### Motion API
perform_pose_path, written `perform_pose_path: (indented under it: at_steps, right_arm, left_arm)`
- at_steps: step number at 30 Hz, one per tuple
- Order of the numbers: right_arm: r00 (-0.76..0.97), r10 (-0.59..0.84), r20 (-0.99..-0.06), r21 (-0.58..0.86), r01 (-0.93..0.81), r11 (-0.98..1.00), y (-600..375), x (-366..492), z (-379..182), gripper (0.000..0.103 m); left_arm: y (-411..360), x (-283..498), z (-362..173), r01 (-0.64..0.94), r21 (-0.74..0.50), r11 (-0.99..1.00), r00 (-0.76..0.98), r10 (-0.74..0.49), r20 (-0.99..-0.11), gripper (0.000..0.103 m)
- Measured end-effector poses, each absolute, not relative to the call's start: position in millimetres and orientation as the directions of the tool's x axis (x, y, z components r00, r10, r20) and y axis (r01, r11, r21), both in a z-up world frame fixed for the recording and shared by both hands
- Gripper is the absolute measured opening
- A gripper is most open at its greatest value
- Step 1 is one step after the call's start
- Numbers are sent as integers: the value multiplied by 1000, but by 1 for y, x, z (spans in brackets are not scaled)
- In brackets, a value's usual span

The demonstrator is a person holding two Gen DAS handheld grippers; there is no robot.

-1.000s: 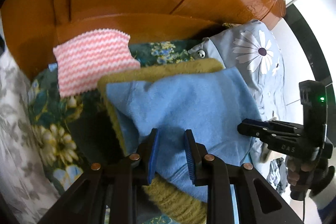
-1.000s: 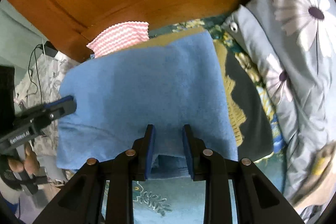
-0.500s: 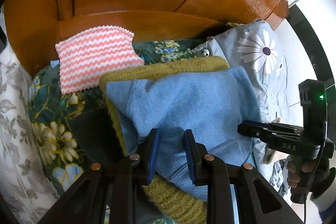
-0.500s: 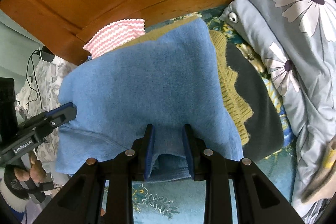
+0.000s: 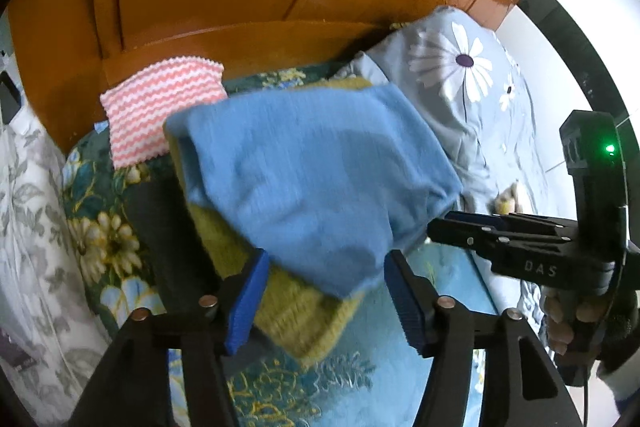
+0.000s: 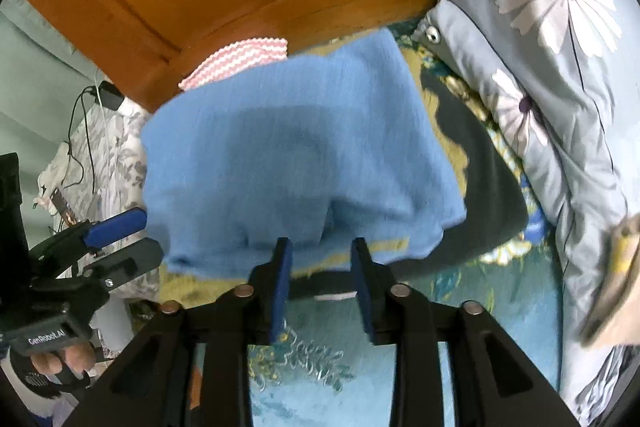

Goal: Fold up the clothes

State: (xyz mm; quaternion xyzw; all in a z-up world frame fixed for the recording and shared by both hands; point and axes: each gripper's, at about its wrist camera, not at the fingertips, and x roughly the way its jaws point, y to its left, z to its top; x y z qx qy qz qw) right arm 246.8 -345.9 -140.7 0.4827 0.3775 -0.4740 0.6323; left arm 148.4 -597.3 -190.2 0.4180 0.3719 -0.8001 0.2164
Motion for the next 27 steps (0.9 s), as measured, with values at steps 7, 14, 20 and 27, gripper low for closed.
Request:
perform_pose_path:
  at_steps: [7, 14, 20, 27]
  right_arm:
    - [274, -226, -935, 269, 962, 55, -313, 249, -142, 53]
    - [256, -231, -939, 248, 967, 64, -287, 255, -135, 56]
    - [245, -235, -941, 237, 970, 62, -268, 257, -131, 68]
    - [213, -238, -948, 200, 977, 77, -248, 263, -126, 88]
  left_arm:
    - [-574, 158, -193, 674, -387, -629, -530, -46, -847, 84]
    - [-555, 174, -180, 678, -397, -618, -575, -109, -811, 103]
    - [-537, 183, -167, 706, -334, -625, -563, -209, -800, 103]
    - [-520, 194, -155, 735, -300, -608, -547, -271, -792, 103]
